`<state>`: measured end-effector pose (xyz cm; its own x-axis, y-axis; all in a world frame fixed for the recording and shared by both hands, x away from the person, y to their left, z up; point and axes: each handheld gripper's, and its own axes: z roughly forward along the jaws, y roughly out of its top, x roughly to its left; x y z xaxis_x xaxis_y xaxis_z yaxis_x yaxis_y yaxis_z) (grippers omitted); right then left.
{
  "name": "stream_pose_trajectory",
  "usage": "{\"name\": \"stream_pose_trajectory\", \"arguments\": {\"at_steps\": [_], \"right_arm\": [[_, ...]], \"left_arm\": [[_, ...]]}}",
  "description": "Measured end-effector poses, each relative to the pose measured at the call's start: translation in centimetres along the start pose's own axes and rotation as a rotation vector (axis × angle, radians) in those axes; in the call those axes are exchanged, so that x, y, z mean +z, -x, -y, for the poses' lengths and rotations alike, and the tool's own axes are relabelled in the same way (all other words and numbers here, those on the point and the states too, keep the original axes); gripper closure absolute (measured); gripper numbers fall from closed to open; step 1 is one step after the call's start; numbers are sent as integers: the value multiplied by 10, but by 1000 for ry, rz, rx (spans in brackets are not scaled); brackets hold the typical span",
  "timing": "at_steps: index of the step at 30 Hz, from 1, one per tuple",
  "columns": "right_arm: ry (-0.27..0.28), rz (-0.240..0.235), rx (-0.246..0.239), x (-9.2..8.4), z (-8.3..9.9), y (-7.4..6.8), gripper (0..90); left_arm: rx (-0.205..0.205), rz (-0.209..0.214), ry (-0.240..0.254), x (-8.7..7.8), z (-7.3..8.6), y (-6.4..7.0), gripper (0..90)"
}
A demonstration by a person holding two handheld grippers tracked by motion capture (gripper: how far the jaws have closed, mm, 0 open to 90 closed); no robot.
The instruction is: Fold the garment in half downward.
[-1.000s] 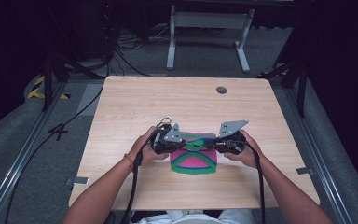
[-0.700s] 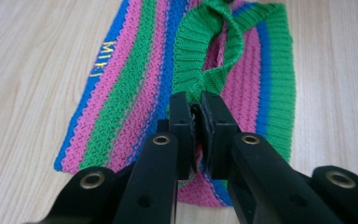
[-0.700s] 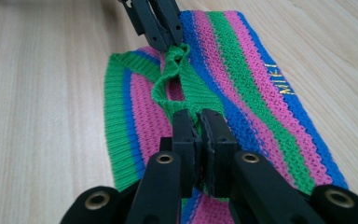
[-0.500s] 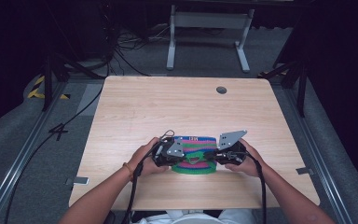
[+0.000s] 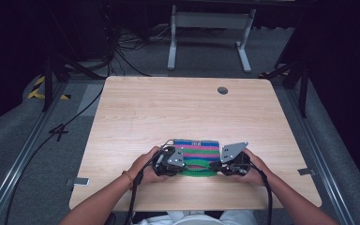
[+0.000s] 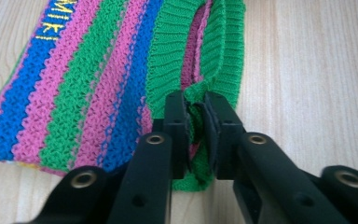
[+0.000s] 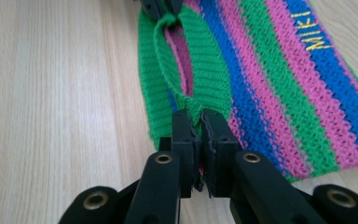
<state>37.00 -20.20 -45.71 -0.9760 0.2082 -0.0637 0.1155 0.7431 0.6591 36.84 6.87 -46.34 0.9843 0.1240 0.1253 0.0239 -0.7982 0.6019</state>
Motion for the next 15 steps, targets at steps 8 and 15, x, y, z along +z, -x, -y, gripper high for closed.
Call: {"name": "stream_pose_trajectory", "arguments": {"at_steps": [8,15], "right_arm": [[5,40,-12,3,7,-4,839],[19,86,0,4,12,2,837]], "left_arm": [[-33,-14,58,4,8,-2,782],[-36,-40,74,7,8,-8,794]]}}
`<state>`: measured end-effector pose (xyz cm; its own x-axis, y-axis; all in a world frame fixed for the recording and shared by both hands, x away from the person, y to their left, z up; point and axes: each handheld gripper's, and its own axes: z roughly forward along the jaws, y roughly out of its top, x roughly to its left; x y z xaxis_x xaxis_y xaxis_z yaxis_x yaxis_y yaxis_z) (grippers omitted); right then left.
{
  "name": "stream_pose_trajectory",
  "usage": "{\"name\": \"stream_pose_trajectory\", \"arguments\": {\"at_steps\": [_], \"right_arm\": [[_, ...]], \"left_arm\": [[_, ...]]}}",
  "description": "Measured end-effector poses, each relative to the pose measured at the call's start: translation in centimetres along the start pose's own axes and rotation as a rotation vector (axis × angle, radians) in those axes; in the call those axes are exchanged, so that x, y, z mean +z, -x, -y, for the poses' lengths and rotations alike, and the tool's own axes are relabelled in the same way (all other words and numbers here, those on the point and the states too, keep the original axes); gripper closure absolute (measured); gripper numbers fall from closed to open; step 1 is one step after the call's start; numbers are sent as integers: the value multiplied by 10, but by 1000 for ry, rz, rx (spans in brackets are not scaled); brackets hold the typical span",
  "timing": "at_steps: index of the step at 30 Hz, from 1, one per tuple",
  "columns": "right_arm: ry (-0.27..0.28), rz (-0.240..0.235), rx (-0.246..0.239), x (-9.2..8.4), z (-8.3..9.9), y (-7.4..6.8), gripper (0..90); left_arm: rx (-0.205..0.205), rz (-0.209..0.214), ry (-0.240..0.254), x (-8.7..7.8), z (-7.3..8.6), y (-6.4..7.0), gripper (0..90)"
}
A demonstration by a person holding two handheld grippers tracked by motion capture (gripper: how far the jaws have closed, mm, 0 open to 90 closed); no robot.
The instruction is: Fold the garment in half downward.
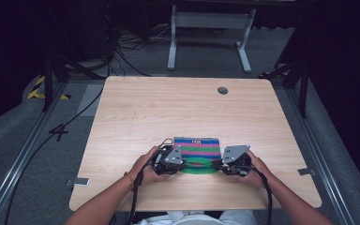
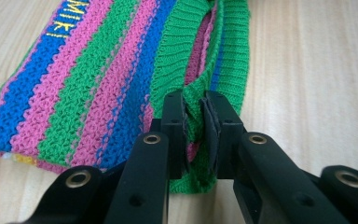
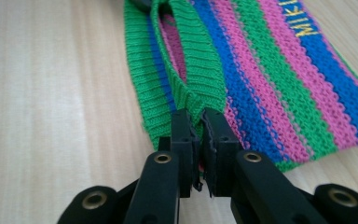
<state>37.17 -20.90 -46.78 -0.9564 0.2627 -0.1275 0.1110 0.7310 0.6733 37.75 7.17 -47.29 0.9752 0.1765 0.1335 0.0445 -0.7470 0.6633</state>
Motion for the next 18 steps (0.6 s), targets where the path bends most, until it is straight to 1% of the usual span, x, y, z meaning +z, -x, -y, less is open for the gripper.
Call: {"name": "stream_pose_trajectory", "arguments": {"at_steps": [1,2,3,4,5,7,8,9,10,12,13,15,16,18], "right_arm": [[4,3,4,0,1,2,837],[6,8,7,0,2,4,837],[9,11,13,1,2,6,837],[9,11,13,1,2,6,837],[9,19,22,1,2,8,836],[14,35,32,2,3,13,837],[14,35,32,2,3,13,837],[11,42,33,3,2,14,836],[11,51,32,4,2,16,836],[13,61,43,5,2,20,836],[15,65,49,5,3,22,835],[23,68,70,7,3,27,835],[22,77,70,8,3,29,835],[27,80,75,8,4,32,834]], "left_arm": [[-13,2,1,1,0,-1,794],[-14,-3,-3,1,-1,-2,794],[-14,-3,-3,1,-1,-2,795],[-1,-22,-3,2,-1,-4,795],[-4,-11,0,4,-2,-5,795],[-13,-21,-8,5,-3,-10,796],[-32,-22,-6,6,-3,-11,796],[-15,-31,-12,6,-5,-15,796],[-20,-23,-13,8,-5,-19,796],[-30,-35,-12,9,-6,-22,797],[-31,-36,-7,10,-6,-24,796],[-49,-38,5,12,-5,-29,796],[-66,-34,16,13,-5,-30,797],[-72,-29,25,13,-3,-32,796]]}}
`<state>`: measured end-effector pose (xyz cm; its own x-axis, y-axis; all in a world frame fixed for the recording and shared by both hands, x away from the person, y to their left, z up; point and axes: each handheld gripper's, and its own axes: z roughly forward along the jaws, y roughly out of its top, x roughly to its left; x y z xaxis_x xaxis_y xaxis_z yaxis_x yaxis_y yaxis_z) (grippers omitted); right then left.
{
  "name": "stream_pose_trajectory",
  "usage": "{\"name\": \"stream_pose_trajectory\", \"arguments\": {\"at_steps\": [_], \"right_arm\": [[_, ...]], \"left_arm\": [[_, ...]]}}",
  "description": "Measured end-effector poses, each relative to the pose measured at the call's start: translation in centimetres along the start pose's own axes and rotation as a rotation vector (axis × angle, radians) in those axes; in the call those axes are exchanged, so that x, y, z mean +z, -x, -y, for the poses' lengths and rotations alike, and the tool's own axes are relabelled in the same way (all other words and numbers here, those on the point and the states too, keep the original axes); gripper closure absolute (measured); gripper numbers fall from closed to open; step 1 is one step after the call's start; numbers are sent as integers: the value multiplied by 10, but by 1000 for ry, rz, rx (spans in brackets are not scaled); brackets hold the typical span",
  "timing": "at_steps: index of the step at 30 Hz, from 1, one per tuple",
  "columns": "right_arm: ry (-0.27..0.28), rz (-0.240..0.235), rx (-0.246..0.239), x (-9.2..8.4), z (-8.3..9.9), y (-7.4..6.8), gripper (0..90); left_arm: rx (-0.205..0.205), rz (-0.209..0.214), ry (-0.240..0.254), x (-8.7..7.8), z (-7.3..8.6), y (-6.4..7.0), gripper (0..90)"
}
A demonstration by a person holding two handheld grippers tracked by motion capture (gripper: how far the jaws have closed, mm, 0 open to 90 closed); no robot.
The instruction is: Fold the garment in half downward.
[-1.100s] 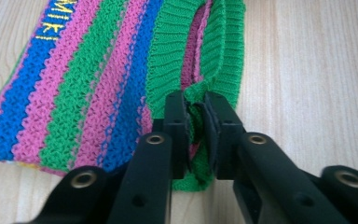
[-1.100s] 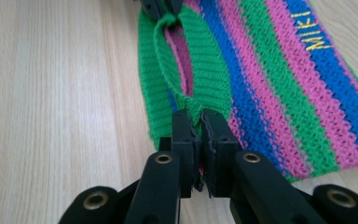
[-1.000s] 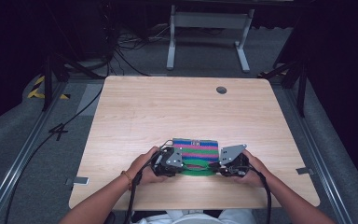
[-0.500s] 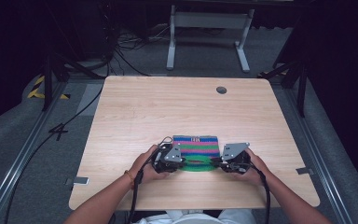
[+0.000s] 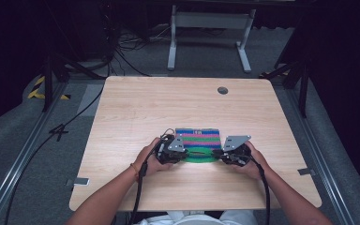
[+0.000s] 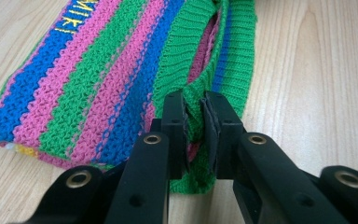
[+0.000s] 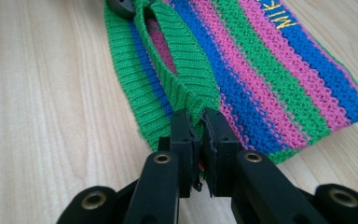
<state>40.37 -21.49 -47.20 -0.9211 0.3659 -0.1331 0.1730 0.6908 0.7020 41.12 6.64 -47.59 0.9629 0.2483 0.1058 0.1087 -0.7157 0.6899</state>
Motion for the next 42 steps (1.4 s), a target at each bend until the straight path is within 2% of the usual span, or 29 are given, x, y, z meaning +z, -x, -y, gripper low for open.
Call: {"name": "stream_pose_trajectory", "arguments": {"at_steps": [5,8,9,10,14,16,17,23,25,26,29,36,39,42], "right_arm": [[-2,7,8,0,0,-1,826],[-1,1,16,-1,0,-1,814],[-1,0,22,-2,1,0,813],[1,-8,30,-2,1,0,812],[-4,3,26,-2,1,-1,810],[-5,3,30,-2,1,-1,803],[-6,0,32,-2,0,-1,797],[-35,17,17,-5,-3,-6,752],[-27,7,24,-6,-3,-6,733],[-23,5,21,-7,-3,-7,724],[-20,19,11,-8,-5,-8,691],[-14,27,23,-12,-7,-10,627],[-18,40,30,-13,-8,-9,545],[-29,48,34,-17,-9,-10,509]], "left_arm": [[-6,4,5,-1,0,0,776],[-23,21,4,-2,0,1,745],[-14,26,0,-3,0,0,741],[-28,27,7,-3,1,1,738],[-25,27,7,-5,2,0,736],[-35,29,0,-6,1,1,716],[-26,32,-1,-7,0,1,697],[-50,32,41,-17,3,0,619],[-56,14,35,-19,4,0,618],[-44,-2,28,-20,4,-1,616],[-49,-21,23,-21,4,-2,614],[-32,-43,-7,-22,3,-2,599],[-35,-57,-29,-24,3,-1,583],[-38,-72,-53,-25,4,0,535]]}}
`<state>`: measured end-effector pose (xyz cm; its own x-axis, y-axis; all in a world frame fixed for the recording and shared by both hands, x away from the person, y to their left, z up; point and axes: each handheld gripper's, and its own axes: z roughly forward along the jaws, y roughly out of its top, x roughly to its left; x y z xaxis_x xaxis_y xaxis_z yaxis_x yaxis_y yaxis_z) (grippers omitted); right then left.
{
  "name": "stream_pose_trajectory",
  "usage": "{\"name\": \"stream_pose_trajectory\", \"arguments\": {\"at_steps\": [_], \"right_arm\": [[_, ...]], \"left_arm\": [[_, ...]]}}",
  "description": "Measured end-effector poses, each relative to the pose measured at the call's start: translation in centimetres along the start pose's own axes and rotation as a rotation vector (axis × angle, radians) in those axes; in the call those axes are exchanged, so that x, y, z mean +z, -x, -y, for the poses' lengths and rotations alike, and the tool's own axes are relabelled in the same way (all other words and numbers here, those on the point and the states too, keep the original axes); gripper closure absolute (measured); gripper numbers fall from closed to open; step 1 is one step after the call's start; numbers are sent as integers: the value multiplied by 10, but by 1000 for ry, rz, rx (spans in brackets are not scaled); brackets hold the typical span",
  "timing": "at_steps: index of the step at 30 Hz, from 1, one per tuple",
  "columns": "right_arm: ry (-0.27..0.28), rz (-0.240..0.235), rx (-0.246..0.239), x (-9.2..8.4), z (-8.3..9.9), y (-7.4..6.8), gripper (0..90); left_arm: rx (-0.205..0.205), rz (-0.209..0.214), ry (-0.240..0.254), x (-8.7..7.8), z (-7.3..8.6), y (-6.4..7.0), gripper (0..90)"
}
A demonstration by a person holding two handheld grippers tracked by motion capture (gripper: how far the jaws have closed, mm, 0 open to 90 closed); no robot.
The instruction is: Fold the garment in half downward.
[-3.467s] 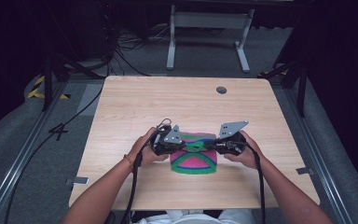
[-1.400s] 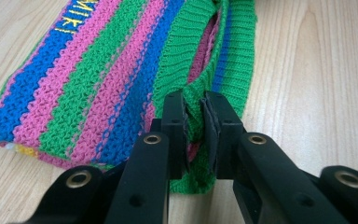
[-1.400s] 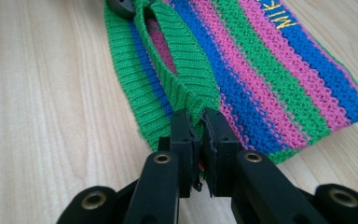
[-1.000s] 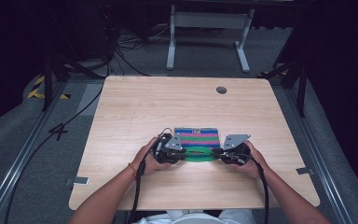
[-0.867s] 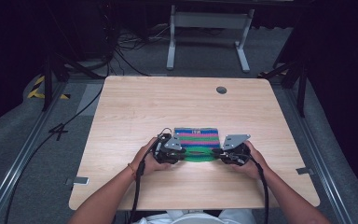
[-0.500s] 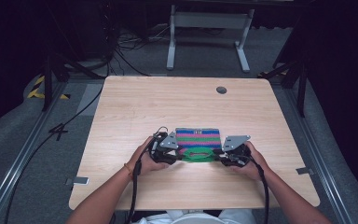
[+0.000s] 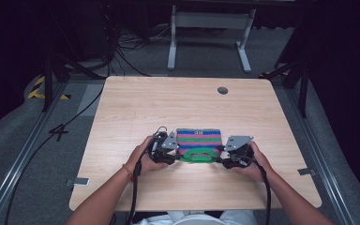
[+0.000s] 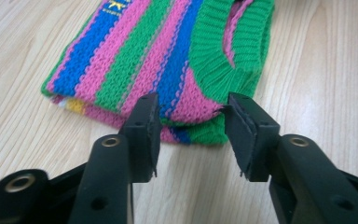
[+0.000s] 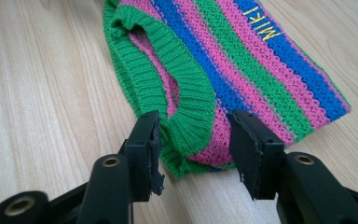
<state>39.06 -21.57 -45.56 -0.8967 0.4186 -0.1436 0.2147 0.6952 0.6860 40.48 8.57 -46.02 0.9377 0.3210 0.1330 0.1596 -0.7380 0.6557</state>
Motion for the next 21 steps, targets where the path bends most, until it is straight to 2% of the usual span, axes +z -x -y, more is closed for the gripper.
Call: {"name": "stream_pose_trajectory", "arguments": {"at_steps": [3,7,9,14,18,21], "right_arm": [[-13,16,0,-3,1,0,461],[-36,38,5,-9,3,2,434],[-33,46,12,-13,4,4,421],[-37,59,14,-22,5,7,402],[-24,87,15,-33,7,11,371],[-26,102,32,-40,10,13,358]], "left_arm": [[7,-9,-28,-2,2,0,488],[-11,-28,-44,-9,6,1,467],[-19,-37,-36,-14,8,2,453],[-23,-63,-62,-24,14,0,412],[-58,-80,-67,-34,23,-2,368],[-71,-93,-81,-41,32,-2,344]]}}
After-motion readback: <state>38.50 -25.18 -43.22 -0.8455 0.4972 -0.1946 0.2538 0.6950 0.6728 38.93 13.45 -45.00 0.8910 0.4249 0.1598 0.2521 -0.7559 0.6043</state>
